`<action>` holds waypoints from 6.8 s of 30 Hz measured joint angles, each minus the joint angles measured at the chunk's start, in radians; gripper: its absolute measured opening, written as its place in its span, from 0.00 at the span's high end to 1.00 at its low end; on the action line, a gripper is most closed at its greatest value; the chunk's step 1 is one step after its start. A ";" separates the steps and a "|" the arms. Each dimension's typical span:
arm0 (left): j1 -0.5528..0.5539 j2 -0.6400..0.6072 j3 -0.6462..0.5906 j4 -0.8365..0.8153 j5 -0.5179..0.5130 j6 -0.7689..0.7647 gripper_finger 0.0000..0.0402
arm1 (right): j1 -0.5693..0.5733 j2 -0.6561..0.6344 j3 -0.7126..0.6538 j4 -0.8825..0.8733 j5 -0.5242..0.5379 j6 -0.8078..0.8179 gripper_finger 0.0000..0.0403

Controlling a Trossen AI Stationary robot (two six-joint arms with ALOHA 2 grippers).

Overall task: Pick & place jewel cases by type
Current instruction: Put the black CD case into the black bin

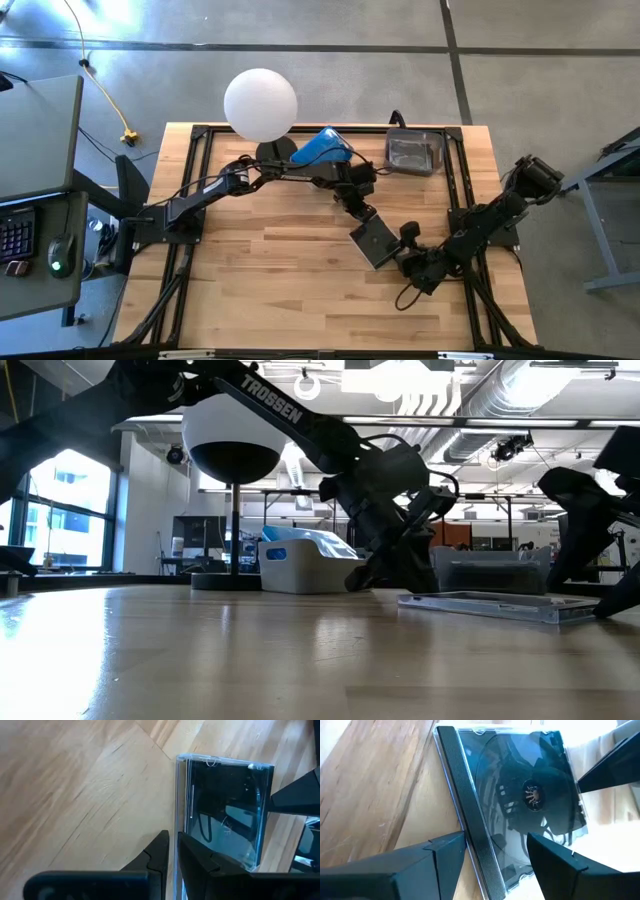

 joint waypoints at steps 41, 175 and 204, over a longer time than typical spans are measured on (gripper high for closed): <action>-0.046 0.004 0.002 0.058 -0.034 -0.063 0.89 | 0.152 0.001 0.076 -0.098 0.116 -0.098 0.48; -0.432 -0.014 0.051 0.089 -0.421 0.598 0.89 | 0.165 -0.233 0.199 0.008 -0.073 -0.144 0.48; -0.438 0.040 0.050 0.232 -0.400 0.560 0.89 | 0.038 -0.162 0.088 0.279 -0.295 -0.145 0.48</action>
